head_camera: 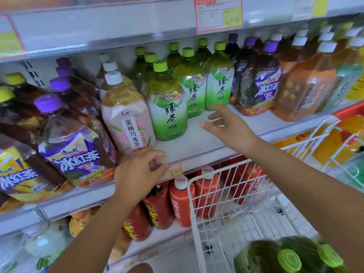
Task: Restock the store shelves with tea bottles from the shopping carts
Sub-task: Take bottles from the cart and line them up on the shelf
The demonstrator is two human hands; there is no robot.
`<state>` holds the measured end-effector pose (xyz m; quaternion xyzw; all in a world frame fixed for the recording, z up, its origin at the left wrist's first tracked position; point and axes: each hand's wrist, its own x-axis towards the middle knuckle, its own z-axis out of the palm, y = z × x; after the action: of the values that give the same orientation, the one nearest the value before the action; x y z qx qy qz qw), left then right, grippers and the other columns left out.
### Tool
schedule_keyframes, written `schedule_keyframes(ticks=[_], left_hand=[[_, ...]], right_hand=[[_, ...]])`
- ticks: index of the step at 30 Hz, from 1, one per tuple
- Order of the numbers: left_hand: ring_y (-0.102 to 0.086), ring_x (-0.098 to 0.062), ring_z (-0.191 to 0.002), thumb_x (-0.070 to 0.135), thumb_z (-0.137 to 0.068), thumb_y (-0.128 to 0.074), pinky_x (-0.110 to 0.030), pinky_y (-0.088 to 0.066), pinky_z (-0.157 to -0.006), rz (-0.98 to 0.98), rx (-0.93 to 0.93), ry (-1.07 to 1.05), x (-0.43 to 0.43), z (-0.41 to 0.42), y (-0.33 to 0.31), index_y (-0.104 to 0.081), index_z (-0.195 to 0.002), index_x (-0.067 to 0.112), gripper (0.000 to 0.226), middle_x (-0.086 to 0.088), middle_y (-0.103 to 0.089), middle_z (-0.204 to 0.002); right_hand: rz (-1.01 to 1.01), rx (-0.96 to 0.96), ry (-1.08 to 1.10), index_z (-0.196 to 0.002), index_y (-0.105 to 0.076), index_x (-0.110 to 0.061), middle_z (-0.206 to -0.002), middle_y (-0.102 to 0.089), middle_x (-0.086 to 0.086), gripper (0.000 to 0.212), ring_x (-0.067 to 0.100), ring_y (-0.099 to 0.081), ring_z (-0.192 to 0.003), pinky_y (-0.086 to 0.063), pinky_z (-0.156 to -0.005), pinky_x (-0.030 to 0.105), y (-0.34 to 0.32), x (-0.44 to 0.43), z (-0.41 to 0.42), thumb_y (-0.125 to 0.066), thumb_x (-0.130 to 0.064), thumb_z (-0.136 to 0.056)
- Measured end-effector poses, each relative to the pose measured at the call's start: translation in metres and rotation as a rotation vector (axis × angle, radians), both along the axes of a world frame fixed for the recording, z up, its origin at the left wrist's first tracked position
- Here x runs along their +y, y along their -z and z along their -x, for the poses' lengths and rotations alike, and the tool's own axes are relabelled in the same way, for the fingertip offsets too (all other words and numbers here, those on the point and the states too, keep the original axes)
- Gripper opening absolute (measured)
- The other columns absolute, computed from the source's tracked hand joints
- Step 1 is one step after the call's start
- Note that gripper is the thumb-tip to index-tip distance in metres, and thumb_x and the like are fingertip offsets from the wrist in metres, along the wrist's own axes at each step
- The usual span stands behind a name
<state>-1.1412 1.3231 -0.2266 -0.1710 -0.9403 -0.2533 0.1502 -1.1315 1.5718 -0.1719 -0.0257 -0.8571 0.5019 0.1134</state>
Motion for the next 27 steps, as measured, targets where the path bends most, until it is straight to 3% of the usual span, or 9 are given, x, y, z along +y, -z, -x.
schedule_keyframes(ticks=[2, 4, 7, 11, 15, 17, 19, 24, 27], left_hand=[[-0.057, -0.01, -0.093, 0.045, -0.076, -0.075, -0.035, -0.051, -0.083, -0.031, -0.013, 0.005, 0.003, -0.003, -0.002, -0.064, -0.114, 0.039, 0.041, 0.02, -0.061, -0.092], [-0.054, -0.013, -0.097, 0.049, -0.075, -0.067, -0.037, -0.048, -0.088, -0.097, 0.034, 0.076, 0.012, -0.01, -0.006, -0.064, -0.117, 0.031, 0.046, 0.014, -0.06, -0.102], [-0.054, -0.014, -0.104, 0.045, -0.078, -0.057, -0.033, -0.045, -0.092, -0.132, 0.056, 0.268, 0.043, -0.037, -0.009, -0.065, -0.118, 0.025, 0.045, 0.011, -0.058, -0.106], [-0.048, 0.012, -0.105, 0.038, -0.089, -0.062, -0.015, -0.04, -0.092, -0.06, -0.211, 0.67, 0.085, -0.088, -0.005, -0.05, -0.132, 0.041, 0.044, 0.031, -0.048, -0.118], [-0.046, 0.014, -0.114, 0.034, -0.094, -0.06, -0.009, -0.038, -0.091, 0.062, -0.439, 0.849, 0.109, -0.105, 0.011, -0.039, -0.138, 0.05, 0.052, 0.033, -0.042, -0.123], [-0.048, 0.014, -0.113, 0.032, -0.093, -0.062, -0.01, -0.042, -0.091, 0.059, -0.515, 0.843, 0.11, -0.102, 0.017, -0.04, -0.137, 0.051, 0.053, 0.03, -0.045, -0.125], [-0.05, 0.013, -0.112, 0.03, -0.091, -0.065, -0.021, -0.049, -0.095, 0.025, -0.586, 0.819, 0.109, -0.099, 0.02, -0.042, -0.135, 0.051, 0.054, 0.029, -0.048, -0.127], [-0.046, 0.01, -0.122, 0.024, -0.083, -0.071, -0.026, -0.046, -0.103, 0.002, -0.697, 0.856, 0.106, -0.098, 0.013, -0.034, -0.143, 0.048, 0.074, 0.027, -0.046, -0.136], [-0.041, 0.003, -0.132, 0.019, -0.075, -0.076, -0.028, -0.042, -0.108, -0.006, -0.854, 0.927, 0.104, -0.095, 0.006, -0.027, -0.141, 0.058, 0.092, 0.027, -0.04, -0.143]], right_hand=[[0.013, -0.007, 0.005, -0.112, -0.06, -0.022, -0.089, -0.065, 0.003, 0.023, 0.026, -0.067, -0.082, -0.056, -0.069, 0.033, -0.002, 0.022, -0.039, -0.064, -0.028, -0.09], [-0.069, -0.131, -0.05, -0.1, -0.065, -0.021, -0.079, -0.068, 0.006, 0.012, 0.018, -0.068, -0.069, -0.052, -0.056, 0.024, -0.002, 0.044, -0.082, -0.063, -0.028, -0.091], [-0.344, -0.42, -0.143, -0.093, -0.068, -0.025, -0.073, -0.069, 0.0, 0.018, 0.01, -0.067, -0.064, -0.048, -0.052, 0.017, -0.001, 0.069, -0.145, -0.062, -0.042, -0.089], [-0.551, -0.73, -0.193, -0.091, -0.064, -0.037, -0.073, -0.066, -0.01, 0.039, 0.0, -0.063, -0.066, -0.044, -0.061, 0.018, 0.014, 0.077, -0.203, -0.053, -0.072, -0.078], [-0.671, -0.747, -0.21, -0.098, -0.052, -0.042, -0.079, -0.057, -0.019, 0.054, -0.001, -0.057, -0.076, -0.043, -0.066, 0.023, 0.031, 0.056, -0.219, -0.045, -0.086, -0.068], [-0.758, -0.728, -0.232, -0.105, -0.049, -0.04, -0.084, -0.055, -0.015, 0.053, 0.007, -0.056, -0.081, -0.043, -0.066, 0.028, 0.04, 0.04, -0.218, -0.048, -0.082, -0.072], [-0.841, -0.666, -0.2, -0.108, -0.048, -0.031, -0.087, -0.059, -0.008, 0.05, 0.013, -0.057, -0.082, -0.045, -0.067, 0.031, 0.048, 0.029, -0.215, -0.056, -0.071, -0.078], [-0.445, -0.542, -0.05, -0.091, -0.062, -0.033, -0.07, -0.062, -0.007, 0.024, 0.003, -0.055, -0.059, -0.045, -0.058, 0.023, 0.044, 0.027, -0.208, -0.074, -0.043, -0.073], [-0.093, -0.368, -0.027, -0.081, -0.071, -0.029, -0.077, -0.07, -0.009, 0.019, 0.004, -0.065, -0.069, -0.055, -0.066, 0.024, 0.026, 0.03, -0.199, -0.079, -0.015, -0.07]])
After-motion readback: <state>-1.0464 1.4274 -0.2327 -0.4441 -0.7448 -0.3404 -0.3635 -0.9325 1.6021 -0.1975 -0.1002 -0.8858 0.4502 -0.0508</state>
